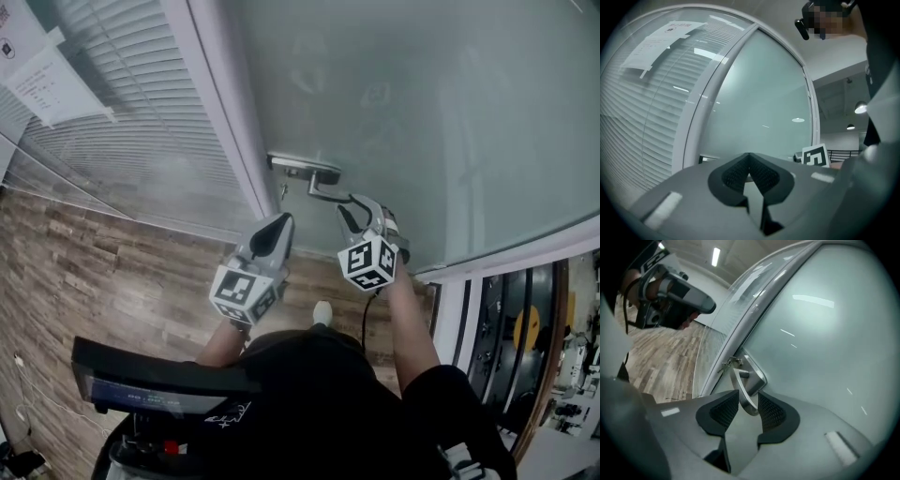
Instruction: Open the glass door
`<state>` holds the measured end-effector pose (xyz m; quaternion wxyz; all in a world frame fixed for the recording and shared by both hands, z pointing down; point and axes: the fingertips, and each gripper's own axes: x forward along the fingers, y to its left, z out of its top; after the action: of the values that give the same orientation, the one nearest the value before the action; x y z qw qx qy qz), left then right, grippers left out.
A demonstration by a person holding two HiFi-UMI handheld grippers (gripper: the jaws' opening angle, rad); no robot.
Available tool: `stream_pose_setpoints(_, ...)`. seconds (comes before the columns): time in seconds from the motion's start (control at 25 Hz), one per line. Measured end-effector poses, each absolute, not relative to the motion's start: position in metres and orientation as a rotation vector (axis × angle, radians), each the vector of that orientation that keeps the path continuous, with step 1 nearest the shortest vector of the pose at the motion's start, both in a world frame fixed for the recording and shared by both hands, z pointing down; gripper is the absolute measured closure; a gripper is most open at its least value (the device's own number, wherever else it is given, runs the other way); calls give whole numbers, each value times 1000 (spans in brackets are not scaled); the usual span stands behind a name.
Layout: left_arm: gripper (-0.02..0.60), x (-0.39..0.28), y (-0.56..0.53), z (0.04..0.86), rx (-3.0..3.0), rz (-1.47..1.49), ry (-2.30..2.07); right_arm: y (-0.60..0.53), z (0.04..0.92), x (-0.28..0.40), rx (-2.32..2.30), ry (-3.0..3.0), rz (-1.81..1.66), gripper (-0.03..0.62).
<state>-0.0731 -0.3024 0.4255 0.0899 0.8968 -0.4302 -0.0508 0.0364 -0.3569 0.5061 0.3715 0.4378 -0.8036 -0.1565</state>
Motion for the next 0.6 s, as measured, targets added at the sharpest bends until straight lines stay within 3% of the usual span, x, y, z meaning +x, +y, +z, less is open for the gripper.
stream_pose_setpoints(0.16,581,-71,-308,426,2647,-143,-1324,-361,519,36,1029,-1967,-528,424)
stream_pose_setpoints(0.48,581,-63,-319,424,2635,-146,-1373,-373,543,37,998,-1791,-694,398)
stream_pose_setpoints(0.6,581,-56,-320,423,2635,-145,-1374,-377,543,37,1075,-1771,-722,442)
